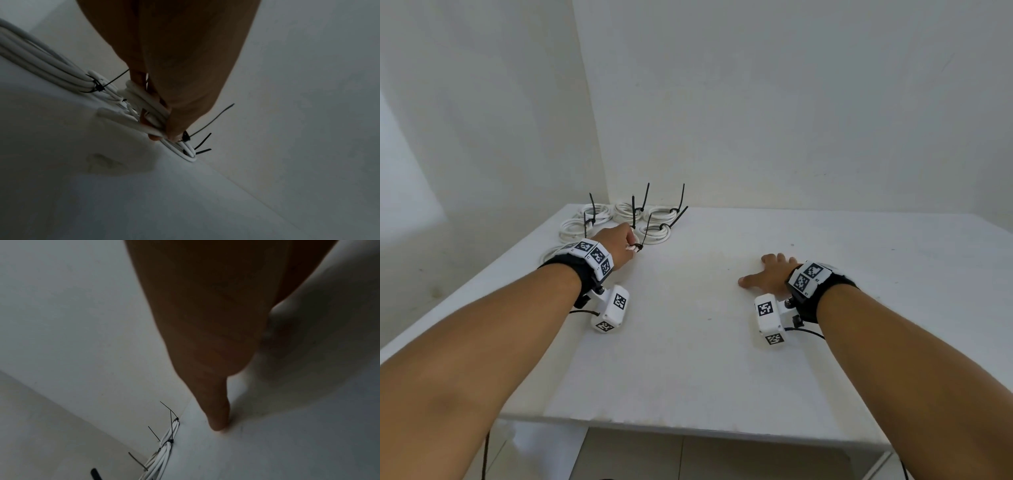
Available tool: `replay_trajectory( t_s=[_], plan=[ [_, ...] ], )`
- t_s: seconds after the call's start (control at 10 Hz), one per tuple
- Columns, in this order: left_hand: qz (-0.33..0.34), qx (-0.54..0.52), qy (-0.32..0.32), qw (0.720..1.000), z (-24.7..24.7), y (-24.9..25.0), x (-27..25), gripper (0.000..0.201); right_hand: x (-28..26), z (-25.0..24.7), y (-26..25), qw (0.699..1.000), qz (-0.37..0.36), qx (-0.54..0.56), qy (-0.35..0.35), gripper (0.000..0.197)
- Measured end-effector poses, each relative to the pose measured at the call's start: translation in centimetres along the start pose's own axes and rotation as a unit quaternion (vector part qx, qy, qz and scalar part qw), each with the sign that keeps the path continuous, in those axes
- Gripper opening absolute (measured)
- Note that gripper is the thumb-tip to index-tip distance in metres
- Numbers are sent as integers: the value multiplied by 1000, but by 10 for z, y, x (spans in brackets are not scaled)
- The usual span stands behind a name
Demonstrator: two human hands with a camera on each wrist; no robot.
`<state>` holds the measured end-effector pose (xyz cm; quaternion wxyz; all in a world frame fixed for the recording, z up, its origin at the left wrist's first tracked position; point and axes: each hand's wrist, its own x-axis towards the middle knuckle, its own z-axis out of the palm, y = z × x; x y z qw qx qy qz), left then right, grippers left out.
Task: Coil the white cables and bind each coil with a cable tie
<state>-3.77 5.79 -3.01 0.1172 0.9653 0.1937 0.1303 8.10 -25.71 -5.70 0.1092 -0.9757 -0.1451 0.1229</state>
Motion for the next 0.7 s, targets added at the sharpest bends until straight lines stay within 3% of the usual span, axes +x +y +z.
replay_trajectory(
  t_s=[0.2, 0.5, 0.6, 0.7],
  plan=[
    [10, 36, -55, 998, -3, 3, 5, 20, 4, -4, 2, 1000, -9, 8, -14, 95],
    [0, 2, -65, 998, -15, -2, -3, 18, -4, -5, 1, 1000, -7, 2, -30, 100],
    [12, -23, -30, 999, -11, -2, -7, 16, -10, -12, 4, 999, -15, 7, -51, 98],
    [22, -75, 47, 996, -9, 0, -10, 10, -23, -23, 8, 995, -37, 41, -80, 85]
  ],
)
